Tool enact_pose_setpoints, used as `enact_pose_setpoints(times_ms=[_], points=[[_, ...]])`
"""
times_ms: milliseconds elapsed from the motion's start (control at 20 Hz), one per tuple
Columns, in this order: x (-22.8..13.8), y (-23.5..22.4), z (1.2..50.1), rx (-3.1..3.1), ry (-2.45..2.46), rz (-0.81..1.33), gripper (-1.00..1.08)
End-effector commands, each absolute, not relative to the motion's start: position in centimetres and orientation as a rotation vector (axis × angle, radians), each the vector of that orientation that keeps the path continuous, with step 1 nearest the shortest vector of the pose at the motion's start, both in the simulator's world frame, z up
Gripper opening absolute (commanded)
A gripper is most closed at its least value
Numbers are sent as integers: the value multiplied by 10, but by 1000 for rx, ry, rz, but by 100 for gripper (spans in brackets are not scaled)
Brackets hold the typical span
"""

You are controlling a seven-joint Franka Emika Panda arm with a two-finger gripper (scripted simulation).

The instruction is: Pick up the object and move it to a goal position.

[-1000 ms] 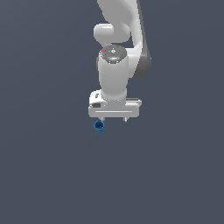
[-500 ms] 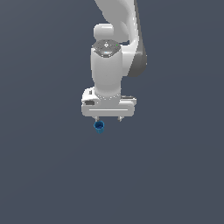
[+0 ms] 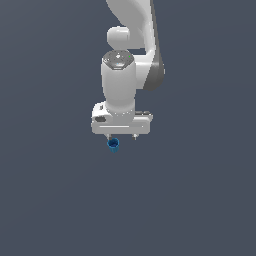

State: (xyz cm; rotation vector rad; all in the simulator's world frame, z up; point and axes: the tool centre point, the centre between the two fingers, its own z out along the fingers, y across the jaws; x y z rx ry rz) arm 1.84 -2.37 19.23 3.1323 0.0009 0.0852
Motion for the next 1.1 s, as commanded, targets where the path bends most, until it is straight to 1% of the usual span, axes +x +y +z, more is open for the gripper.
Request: enact_pose_setpoints(times_ms=[0, 550, 800, 1050], points=[[14, -29, 181, 3133, 7, 75, 100], [-27, -65, 106, 3139, 57, 13, 100], [-36, -71, 92, 3141, 67, 1, 100], [-36, -71, 90, 3141, 65, -1, 100]])
